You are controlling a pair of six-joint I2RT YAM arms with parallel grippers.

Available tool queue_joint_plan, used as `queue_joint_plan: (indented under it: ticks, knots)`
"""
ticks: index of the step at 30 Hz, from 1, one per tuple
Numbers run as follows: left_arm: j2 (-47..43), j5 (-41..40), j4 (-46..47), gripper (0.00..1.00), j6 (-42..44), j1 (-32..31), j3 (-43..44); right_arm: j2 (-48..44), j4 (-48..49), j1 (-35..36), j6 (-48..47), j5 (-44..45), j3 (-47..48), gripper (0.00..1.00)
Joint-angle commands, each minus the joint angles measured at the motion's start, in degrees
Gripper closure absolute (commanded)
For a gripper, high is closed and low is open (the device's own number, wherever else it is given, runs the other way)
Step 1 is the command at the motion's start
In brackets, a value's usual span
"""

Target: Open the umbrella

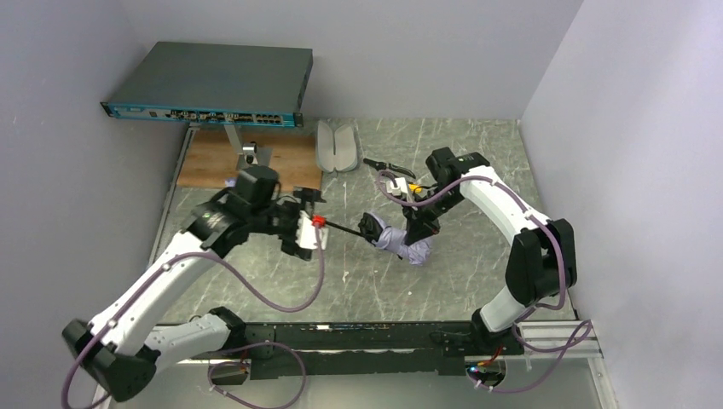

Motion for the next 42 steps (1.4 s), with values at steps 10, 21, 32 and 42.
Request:
queue_joint_plan:
  ticks: [10, 21, 32, 42]
  knots:
    - [6.77, -6.58, 13.59, 0.25, -5.65, -10.85, -11.7, -1.44, -6.22, 6.7, 6.26, -10.69, 5.54, 1.0]
    - [3.31, -5.06, 13.15, 1.0, -14.02, -11.82, -13.98, -0.44, -0.08, 8.21, 17.71, -11.23, 8.96, 0.79]
    - [2.88, 10.73, 1.02, 1.0, -20.68, -2.23, -10.28, -25.49, 37.91, 7.8, 37.55, 4.61, -10.69, 0.0]
    - [8.01, 22.09, -6.74, 1.0, -20.05, 3.32, -4.28, -36.89, 45.33, 21.52, 28.49, 17.68, -23.1, 0.0]
